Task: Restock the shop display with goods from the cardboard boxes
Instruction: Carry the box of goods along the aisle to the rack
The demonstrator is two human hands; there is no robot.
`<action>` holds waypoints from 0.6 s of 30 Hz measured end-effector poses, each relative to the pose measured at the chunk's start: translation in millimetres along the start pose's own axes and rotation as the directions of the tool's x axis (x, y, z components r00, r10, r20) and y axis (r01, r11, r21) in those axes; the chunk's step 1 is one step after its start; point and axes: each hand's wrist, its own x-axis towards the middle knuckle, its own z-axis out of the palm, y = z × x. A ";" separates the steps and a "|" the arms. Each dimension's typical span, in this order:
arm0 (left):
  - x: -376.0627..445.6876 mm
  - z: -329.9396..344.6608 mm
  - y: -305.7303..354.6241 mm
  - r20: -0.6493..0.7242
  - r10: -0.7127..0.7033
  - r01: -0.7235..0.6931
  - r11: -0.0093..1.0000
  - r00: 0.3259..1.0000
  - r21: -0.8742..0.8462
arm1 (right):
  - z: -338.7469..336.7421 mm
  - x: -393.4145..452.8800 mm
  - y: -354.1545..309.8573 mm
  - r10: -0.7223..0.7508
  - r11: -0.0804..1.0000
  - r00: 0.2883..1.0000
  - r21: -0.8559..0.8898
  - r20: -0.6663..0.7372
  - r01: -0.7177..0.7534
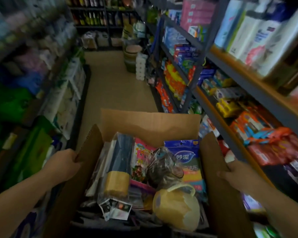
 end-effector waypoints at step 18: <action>279.0 -117.7 13.5 -0.026 -0.210 0.207 0.975 0.977 -0.076 | -89.5 315.1 -262.5 -0.195 0.974 0.979 -0.102 0.065 0.201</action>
